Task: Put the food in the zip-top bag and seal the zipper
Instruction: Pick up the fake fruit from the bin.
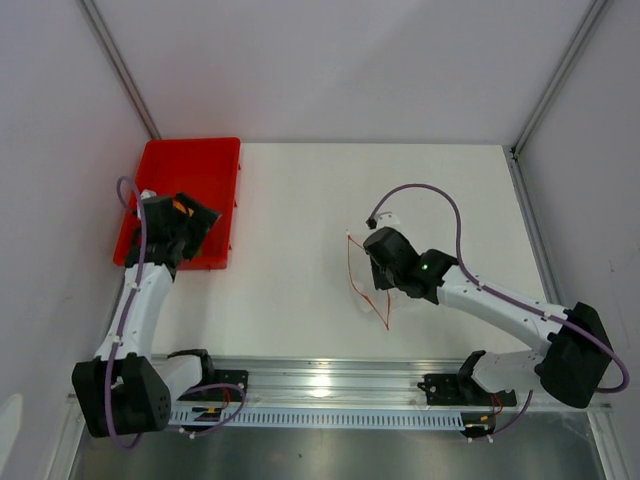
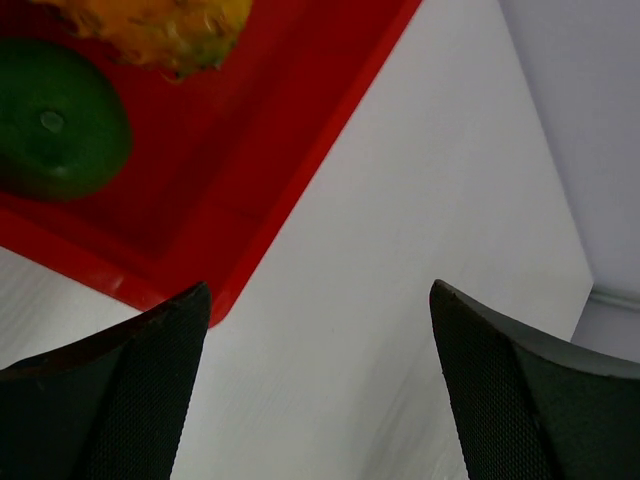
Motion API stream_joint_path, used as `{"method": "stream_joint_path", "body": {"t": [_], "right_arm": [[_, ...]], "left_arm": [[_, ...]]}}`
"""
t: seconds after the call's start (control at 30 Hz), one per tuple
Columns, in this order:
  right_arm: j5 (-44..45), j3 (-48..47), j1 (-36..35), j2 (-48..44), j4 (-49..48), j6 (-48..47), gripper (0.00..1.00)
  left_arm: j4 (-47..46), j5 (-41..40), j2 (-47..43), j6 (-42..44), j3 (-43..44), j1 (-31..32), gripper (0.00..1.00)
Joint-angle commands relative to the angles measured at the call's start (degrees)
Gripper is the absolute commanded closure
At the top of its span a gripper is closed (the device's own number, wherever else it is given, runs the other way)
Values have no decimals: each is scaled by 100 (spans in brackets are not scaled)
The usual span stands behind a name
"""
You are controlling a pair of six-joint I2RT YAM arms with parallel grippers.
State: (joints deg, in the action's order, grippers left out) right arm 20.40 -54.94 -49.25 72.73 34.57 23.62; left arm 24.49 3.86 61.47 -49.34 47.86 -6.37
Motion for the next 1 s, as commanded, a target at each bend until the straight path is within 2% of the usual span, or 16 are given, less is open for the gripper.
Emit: {"method": "stream_joint_path", "body": {"t": [0.0,0.13,0.27,0.47,0.6,0.97], "right_arm": [[-291,-167,39,224,-328,-173,100],[-414,-131,109,461,-494,-270,100],[-581,-114,284,654,-618,-349,100],[-818,-114,495,901,-802,-480,100],[-898,-131,566,1059,-855,-525,100],[-951,-158,610,1147,-803,-577,100]], "left_arm": [[-769,-638,390,-550,162,-215,8],[-657,-545,1022,-769,592,-566,7],[-594,-579,1472,-1225,646,-987,7],[-1069,-439,1894,-1560,541,-1454,7],[-1411,-158,2132,-1710,523,-1621,7],[-1605,106,2888,-2141,708,-1824,4]]}}
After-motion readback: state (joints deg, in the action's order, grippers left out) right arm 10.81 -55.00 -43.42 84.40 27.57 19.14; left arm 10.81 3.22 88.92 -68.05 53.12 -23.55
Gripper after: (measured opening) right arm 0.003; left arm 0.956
